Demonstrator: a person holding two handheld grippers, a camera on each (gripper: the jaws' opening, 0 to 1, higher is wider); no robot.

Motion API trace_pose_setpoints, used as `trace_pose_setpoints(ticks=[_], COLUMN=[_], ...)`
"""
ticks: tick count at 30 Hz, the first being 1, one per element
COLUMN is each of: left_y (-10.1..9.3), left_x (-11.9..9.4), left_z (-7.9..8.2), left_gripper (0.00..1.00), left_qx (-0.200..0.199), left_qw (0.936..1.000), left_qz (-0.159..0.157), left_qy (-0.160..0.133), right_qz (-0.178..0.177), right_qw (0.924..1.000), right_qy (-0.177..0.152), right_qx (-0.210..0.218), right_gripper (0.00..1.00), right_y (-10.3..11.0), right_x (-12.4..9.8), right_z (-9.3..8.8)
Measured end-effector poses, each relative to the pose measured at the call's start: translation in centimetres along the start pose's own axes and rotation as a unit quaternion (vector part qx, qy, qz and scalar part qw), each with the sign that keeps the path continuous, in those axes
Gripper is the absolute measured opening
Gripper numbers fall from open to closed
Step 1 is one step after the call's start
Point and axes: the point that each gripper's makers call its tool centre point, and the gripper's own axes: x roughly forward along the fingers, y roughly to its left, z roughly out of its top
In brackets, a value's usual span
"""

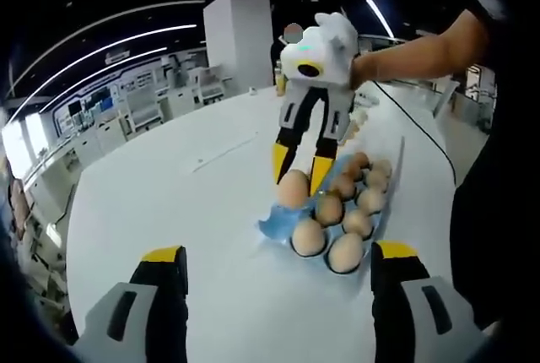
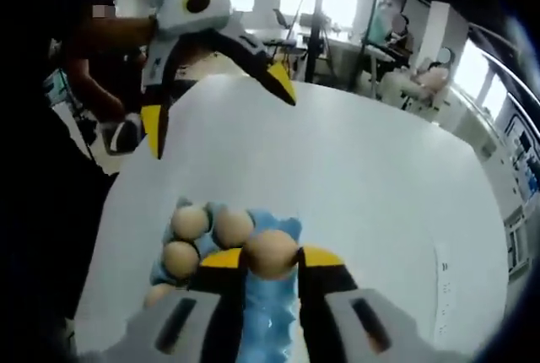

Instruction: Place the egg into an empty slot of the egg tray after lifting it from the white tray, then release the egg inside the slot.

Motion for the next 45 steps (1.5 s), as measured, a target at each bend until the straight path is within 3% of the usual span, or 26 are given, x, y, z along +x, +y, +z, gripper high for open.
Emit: trace_pose_setpoints(ticks=[15, 22, 35, 45], left_y=[0.4, 3.3, 4.2, 4.1], left_x=[-0.2, -0.9, -1.2, -1.2], left_z=[-0.3, -2.0, -2.6, -2.5], left_gripper=[0.91, 0.91, 0.91, 0.90], left_qx=[-0.002, -0.005, -0.004, -0.001], left_qw=[1.0000, 1.0000, 1.0000, 1.0000], left_qz=[0.001, 0.000, 0.002, 0.002], left_qy=[0.002, 0.002, 0.005, 0.007], right_qz=[0.016, 0.024, 0.040, 0.036], right_qw=[0.9997, 0.9991, 0.9982, 0.9966], right_qy=[0.001, 0.006, 0.010, -0.026], right_qx=[0.018, 0.035, 0.044, 0.069], right_gripper=[0.23, 0.23, 0.24, 0.30], right_y=[-0.7, -0.8, -0.5, -1.0], right_x=[3.0, 3.5, 4.2, 4.0], right_z=[0.2, -0.8, -0.9, -1.2])
